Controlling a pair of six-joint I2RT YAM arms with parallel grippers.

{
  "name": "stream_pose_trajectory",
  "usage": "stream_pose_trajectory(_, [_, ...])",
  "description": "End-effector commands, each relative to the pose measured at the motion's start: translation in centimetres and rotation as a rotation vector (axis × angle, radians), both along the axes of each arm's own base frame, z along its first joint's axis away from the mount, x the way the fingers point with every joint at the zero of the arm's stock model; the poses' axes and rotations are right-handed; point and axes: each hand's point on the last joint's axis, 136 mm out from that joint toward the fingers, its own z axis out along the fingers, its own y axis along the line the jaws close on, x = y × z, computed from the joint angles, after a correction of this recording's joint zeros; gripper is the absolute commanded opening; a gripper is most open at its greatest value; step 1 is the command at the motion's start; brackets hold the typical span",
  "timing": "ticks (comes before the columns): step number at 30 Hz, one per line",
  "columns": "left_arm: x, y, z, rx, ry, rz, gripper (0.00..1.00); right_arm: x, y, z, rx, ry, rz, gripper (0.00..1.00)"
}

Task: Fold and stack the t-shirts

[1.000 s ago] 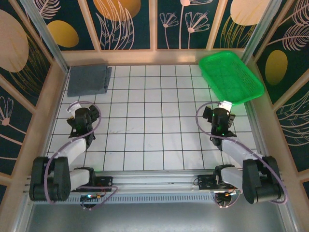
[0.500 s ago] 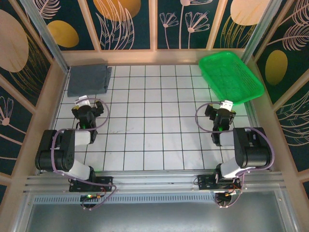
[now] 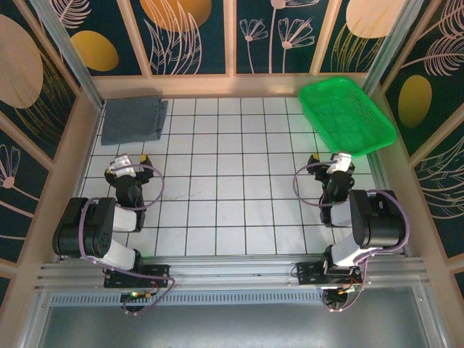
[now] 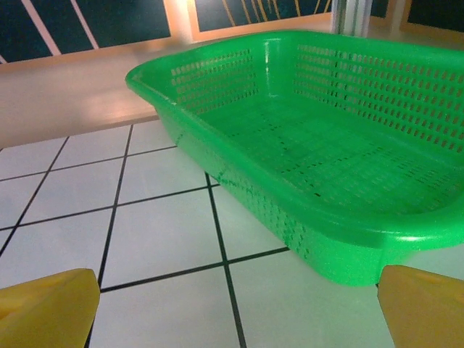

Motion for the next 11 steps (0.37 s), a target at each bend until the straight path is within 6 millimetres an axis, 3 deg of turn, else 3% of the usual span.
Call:
stream_pose_trajectory(1, [0.31,-0.33,1.43,0.012,-0.052,-0.016,0.99,0.23,0.32,0.53,0.009,-0.02,0.021,0.99])
stream_pose_trajectory(11, [0.32,-0.35,1.39,0.012,-0.051,-0.017,0.99,0.2,0.31,0.52,0.01,-0.02,0.022,0.99])
